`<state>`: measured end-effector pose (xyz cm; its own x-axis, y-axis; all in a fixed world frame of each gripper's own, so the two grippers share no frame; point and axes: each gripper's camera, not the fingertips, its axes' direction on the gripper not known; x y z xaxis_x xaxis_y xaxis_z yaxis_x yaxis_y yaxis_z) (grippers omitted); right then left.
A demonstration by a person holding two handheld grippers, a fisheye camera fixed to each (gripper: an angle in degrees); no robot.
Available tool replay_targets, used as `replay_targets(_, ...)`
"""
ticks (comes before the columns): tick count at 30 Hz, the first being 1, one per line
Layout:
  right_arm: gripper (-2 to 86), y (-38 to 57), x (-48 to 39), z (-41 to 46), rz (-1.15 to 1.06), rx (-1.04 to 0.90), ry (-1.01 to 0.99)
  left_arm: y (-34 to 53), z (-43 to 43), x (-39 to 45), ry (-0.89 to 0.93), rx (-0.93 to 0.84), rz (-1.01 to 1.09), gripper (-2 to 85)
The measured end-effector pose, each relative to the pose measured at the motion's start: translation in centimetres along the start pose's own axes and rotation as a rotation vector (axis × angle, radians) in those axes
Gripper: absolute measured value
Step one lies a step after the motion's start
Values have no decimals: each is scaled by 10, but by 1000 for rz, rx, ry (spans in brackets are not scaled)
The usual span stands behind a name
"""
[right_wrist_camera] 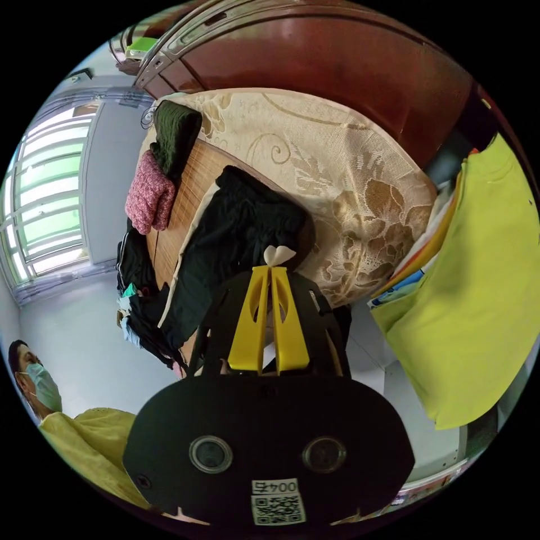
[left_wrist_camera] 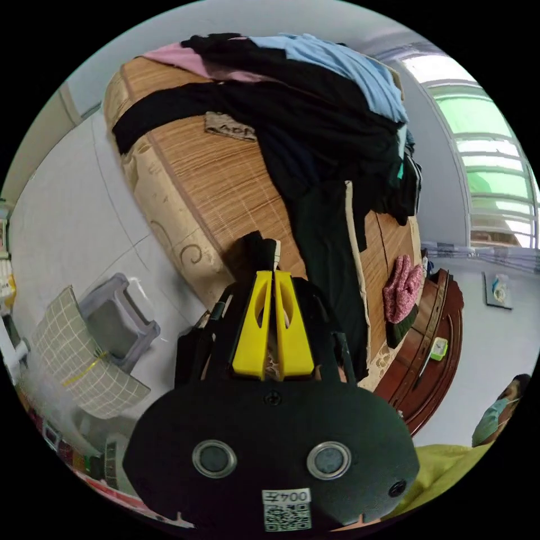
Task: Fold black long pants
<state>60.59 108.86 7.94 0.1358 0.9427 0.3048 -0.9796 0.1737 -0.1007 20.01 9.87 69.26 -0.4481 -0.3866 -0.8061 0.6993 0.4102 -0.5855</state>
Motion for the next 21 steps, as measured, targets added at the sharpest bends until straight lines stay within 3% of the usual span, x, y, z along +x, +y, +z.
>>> replay_targets(9,-7,-75,-81,30,12,10,3,-13,22,5,143,109,-147,6)
replay_targets(21,-6,-191,-193,111,-36,-31,136,-65,89,97,207,269,-201,5)
